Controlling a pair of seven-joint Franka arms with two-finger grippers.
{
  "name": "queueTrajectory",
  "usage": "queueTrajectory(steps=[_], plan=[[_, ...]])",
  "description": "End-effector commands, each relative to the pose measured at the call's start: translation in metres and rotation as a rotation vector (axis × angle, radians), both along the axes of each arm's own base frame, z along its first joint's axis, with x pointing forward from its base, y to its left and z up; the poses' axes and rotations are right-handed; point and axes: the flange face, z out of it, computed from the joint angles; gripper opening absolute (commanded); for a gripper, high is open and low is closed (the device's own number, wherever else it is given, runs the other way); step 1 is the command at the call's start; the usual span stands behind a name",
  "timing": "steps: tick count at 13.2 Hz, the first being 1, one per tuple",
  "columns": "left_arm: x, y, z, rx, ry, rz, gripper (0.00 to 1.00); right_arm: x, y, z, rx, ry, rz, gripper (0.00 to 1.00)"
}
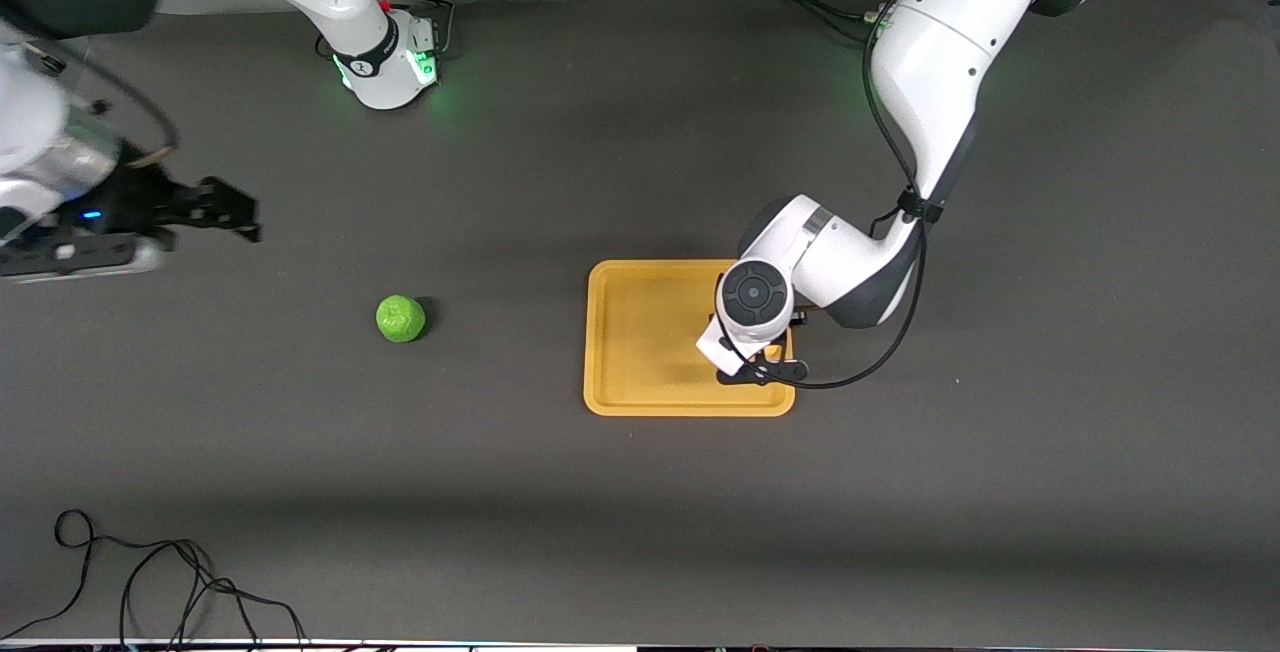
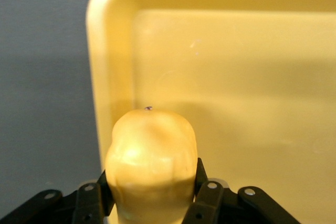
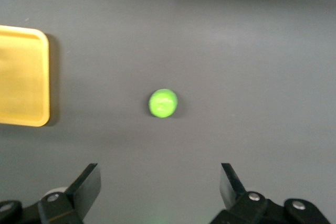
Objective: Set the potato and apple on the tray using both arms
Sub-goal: 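Lower the potato onto the tray while the right gripper reaches the apple, then open the left gripper and withdraw while the right gripper grasps the apple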
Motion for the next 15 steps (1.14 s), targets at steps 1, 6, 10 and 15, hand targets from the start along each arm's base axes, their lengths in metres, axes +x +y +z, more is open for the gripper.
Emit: queueTrajectory(steps=[1, 6, 10, 15], plan=[[0.003, -0.005, -0.011, -0.005, -0.008, 0.025, 0.33, -0.011, -0.001, -0.019, 0.002, 0.001, -0.012, 1.00], [0.006, 0.002, -0.009, 0.010, -0.006, 0.027, 0.81, -0.025, -0.007, -0.129, 0.018, -0.073, -0.020, 1.00], [0.010, 0.006, 0.014, 0.018, -0.006, 0.042, 0.94, -0.018, 0.008, -0.238, 0.066, -0.103, -0.037, 1.00], [0.038, 0.122, 0.180, 0.050, -0.012, 0.079, 1.00, -0.022, 0.009, -0.334, 0.050, -0.114, -0.033, 1.00]])
